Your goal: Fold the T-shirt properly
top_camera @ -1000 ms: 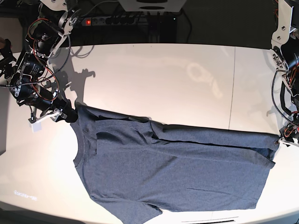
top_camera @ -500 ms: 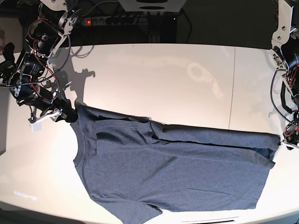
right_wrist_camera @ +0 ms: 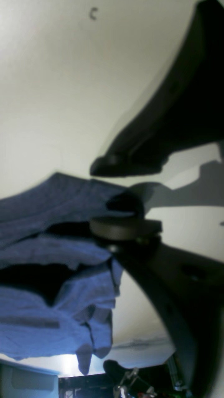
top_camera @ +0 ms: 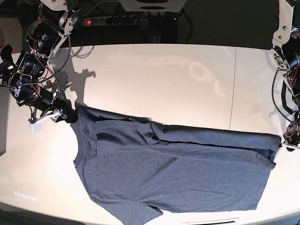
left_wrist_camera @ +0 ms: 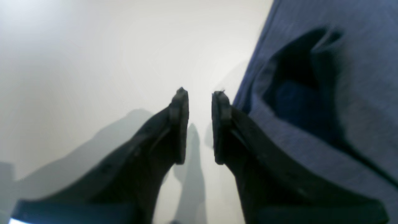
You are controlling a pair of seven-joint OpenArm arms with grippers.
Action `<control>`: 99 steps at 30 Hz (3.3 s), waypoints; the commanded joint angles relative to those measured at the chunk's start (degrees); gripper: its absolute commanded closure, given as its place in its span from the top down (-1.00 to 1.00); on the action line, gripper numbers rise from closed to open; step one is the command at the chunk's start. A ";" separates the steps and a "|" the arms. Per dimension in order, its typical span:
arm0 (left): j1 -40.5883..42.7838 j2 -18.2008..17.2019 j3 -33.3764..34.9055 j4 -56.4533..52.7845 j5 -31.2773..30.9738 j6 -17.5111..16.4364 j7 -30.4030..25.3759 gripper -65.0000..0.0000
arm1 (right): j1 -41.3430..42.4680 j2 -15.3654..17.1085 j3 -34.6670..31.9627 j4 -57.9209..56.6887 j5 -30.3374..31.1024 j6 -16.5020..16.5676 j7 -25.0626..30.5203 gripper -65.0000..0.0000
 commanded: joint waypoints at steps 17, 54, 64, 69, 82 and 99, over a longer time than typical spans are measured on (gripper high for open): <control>-1.51 -1.51 -0.07 0.87 -15.04 -10.29 4.98 -0.48 | 1.25 0.76 0.11 0.72 0.09 2.14 0.63 -0.31; -1.57 -1.64 -0.07 0.87 -42.93 -19.36 16.98 -0.15 | 1.25 0.76 0.11 0.72 0.07 2.12 0.63 -0.31; -1.57 -1.64 -0.07 0.87 -42.95 -19.36 12.66 -0.15 | 1.25 0.76 0.11 0.72 0.07 2.14 0.63 -0.31; -1.55 -1.64 -0.07 0.87 -43.45 -19.36 14.56 -0.15 | 1.25 0.76 0.11 0.72 0.07 2.14 0.63 -0.31; -1.57 -1.64 -0.07 0.87 -51.98 -19.36 21.68 -0.02 | 1.25 0.76 0.11 0.72 0.07 2.12 0.63 -0.31; -1.60 -1.79 -0.07 0.87 -33.22 -19.36 12.85 -0.02 | 1.22 0.76 0.11 0.72 0.07 2.14 0.61 -0.31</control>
